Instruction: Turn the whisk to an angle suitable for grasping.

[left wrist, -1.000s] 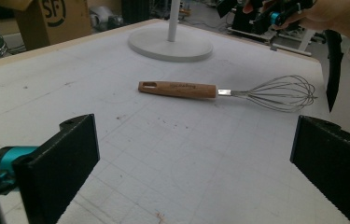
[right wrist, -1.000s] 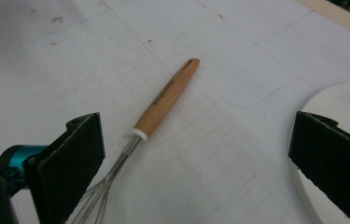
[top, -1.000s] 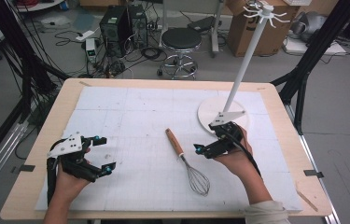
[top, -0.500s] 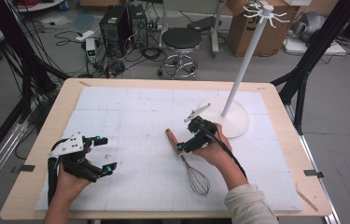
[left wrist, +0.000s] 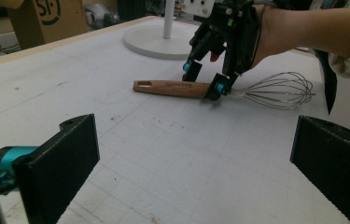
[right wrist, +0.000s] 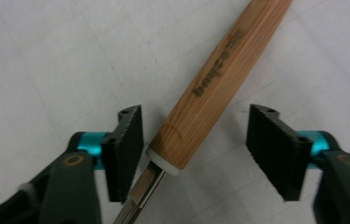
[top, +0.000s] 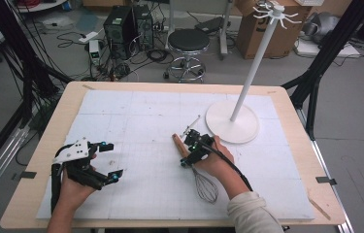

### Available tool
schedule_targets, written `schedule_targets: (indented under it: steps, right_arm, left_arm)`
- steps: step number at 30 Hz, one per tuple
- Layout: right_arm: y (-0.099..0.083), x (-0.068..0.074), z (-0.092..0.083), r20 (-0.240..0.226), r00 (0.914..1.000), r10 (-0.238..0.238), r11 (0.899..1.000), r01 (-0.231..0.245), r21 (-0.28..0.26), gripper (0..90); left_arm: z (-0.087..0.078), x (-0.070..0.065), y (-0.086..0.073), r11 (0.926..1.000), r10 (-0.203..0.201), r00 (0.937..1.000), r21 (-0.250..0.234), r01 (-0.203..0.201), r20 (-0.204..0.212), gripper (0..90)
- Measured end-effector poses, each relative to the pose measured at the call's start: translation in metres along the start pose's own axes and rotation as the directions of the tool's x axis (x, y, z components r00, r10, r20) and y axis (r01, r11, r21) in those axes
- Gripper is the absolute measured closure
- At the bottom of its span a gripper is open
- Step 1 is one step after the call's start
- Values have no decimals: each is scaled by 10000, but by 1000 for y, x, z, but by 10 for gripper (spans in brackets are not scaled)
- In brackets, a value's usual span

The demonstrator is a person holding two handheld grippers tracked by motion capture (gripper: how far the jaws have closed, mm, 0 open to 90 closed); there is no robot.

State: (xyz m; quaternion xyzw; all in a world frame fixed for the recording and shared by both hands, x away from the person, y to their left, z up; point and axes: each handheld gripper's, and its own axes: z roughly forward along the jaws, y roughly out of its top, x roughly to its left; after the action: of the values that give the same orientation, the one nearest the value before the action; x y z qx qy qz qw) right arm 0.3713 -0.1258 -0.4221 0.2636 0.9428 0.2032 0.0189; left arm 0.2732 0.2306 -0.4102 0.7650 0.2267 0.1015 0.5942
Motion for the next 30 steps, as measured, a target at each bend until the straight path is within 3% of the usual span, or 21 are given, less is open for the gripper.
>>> schedule_targets:
  steps: [1,4,7,9,21,23,25,30]
  right_arm:
    - [1,2,-1,262,9991,-330,9994,328,97,450]
    - [0,2,-2,244,9992,-309,9994,306,136,510]
    - [-2,0,-6,334,9990,-282,9990,270,370,664]
    - [-2,-1,-6,309,9986,-418,9983,405,425,691]
    - [-12,-4,-13,-194,9980,-609,9954,622,724,682]
    - [-15,-4,-14,-142,9986,-512,9971,519,558,590]
    - [-16,-4,-16,-68,9989,-467,9984,469,325,563]
    - [-14,-1,-11,186,9980,-599,9970,589,496,553]
  left_arm:
    - [0,0,0,10000,-1,10000,3,1,2,17]
    - [0,0,0,10000,1,10000,2,-1,-7,17]
    - [0,0,0,10000,45,10000,27,-45,9,17]
    - [0,0,0,10000,27,10000,-14,-27,7,18]
    - [0,0,1,10000,53,10000,10,-53,16,18]
    - [0,0,1,10000,51,10000,24,-51,25,17]
    - [0,0,1,10000,56,10000,45,-56,17,17]
    - [1,-1,1,10000,53,10000,55,-54,22,17]
